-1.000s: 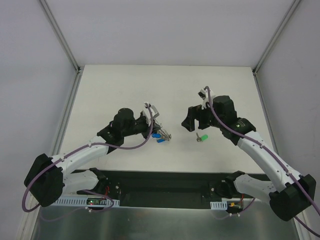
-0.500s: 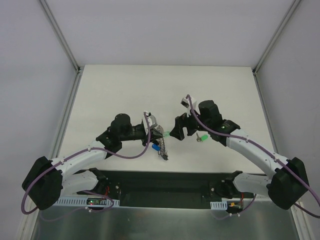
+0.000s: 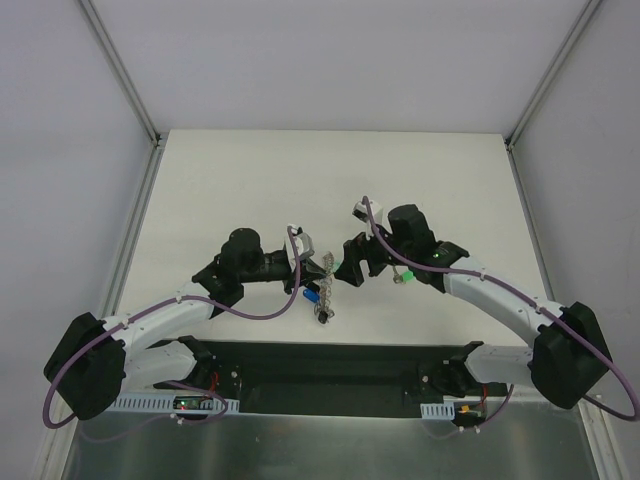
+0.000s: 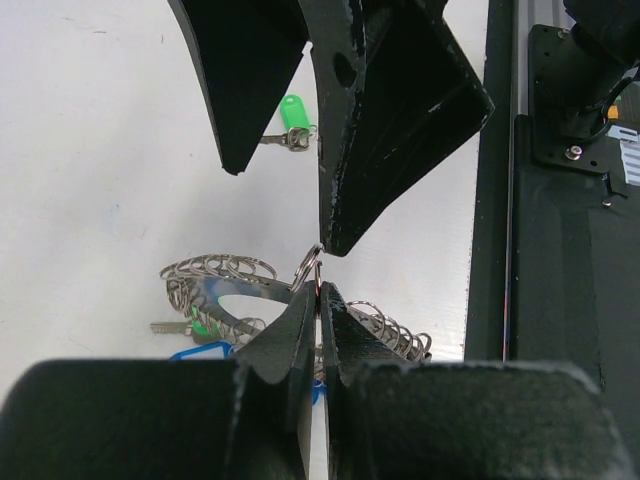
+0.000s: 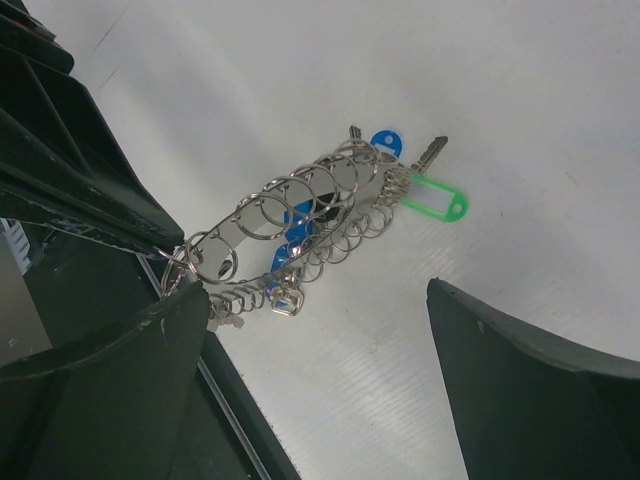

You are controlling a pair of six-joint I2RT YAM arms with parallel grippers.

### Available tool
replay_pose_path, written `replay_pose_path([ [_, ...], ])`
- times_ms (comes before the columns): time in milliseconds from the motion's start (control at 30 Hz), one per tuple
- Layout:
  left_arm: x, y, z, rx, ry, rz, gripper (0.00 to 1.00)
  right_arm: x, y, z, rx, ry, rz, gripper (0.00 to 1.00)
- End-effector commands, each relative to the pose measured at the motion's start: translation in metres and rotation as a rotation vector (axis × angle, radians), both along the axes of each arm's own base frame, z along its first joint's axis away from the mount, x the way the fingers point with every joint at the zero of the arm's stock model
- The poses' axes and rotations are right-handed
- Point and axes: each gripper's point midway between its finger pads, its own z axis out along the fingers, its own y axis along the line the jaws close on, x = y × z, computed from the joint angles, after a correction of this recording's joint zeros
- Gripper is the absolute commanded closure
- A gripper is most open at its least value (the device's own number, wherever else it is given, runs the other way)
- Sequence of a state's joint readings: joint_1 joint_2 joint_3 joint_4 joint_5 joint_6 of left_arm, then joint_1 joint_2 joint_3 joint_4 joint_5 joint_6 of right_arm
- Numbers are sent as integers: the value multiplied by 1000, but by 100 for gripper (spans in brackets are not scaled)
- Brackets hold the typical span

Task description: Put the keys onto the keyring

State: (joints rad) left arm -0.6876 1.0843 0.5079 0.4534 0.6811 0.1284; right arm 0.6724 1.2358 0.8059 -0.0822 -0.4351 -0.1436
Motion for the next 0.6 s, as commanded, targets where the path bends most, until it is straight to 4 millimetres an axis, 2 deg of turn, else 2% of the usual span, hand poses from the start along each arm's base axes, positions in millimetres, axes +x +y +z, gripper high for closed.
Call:
replay_pose_path([
  [0, -3, -6, 28, -80, -104, -49, 100, -4, 9, 7, 39, -31, 64, 7],
  [133, -5, -7, 28, -81, -101, -63, 100, -4, 8, 5, 34, -37, 68, 7],
  [367, -15, -9, 28, -91, -91, -122, 100, 10, 10, 3, 17, -58, 36, 7],
  [567, -25, -11, 25, -93, -73, -184, 100, 30, 21, 22, 63, -95, 0, 7],
])
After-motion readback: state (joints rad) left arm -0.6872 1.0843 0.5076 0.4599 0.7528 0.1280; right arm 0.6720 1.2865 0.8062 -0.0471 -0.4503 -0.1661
